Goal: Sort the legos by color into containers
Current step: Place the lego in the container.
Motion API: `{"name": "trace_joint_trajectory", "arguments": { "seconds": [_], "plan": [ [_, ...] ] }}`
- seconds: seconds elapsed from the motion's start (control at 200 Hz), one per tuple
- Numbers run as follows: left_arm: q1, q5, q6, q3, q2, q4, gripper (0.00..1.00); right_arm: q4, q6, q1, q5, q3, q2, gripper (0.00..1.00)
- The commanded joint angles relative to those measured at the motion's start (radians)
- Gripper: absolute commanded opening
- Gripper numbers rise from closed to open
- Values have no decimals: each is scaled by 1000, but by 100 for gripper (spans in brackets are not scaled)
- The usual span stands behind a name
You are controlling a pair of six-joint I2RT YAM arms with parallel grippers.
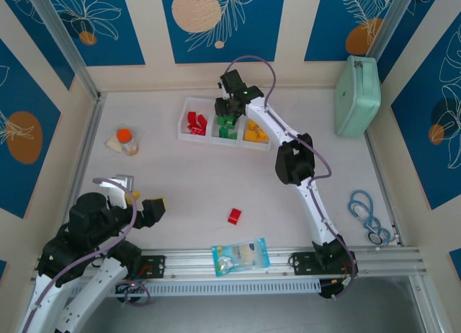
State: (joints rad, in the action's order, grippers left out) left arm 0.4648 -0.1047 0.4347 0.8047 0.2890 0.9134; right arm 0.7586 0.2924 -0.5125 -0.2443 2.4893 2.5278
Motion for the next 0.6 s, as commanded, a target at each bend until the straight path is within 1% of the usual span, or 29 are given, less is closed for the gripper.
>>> {"name": "trace_joint_trajectory", "arguments": {
  "seconds": [0.0,0.095,0.19,0.29,0.395,0.495,0.595],
  "plan": [
    [-9,-16,-33,-8,-10,-23,99,-18,-2,9,-52,26,7,35],
    [-19,-23,-36,-9,-11,-26,100,5,-1,14,-47,25,15,45],
    [-26,-23,-34,-10,-11,-26,99,27,22,23,-56,27,17,62],
    [-29,-26,-36,-10,-10,-27,100,55,42,33,-53,43,6,72],
    [-30,-27,-36,-10,-10,-28,100,77,60,31,-55,44,-29,85],
    [-33,-27,-36,-9,-10,-28,99,107,71,25,-59,26,-78,91],
    [-35,-30,-36,-12,-9,-30,99,121,62,19,-55,-50,-146,96]
  ]
}}
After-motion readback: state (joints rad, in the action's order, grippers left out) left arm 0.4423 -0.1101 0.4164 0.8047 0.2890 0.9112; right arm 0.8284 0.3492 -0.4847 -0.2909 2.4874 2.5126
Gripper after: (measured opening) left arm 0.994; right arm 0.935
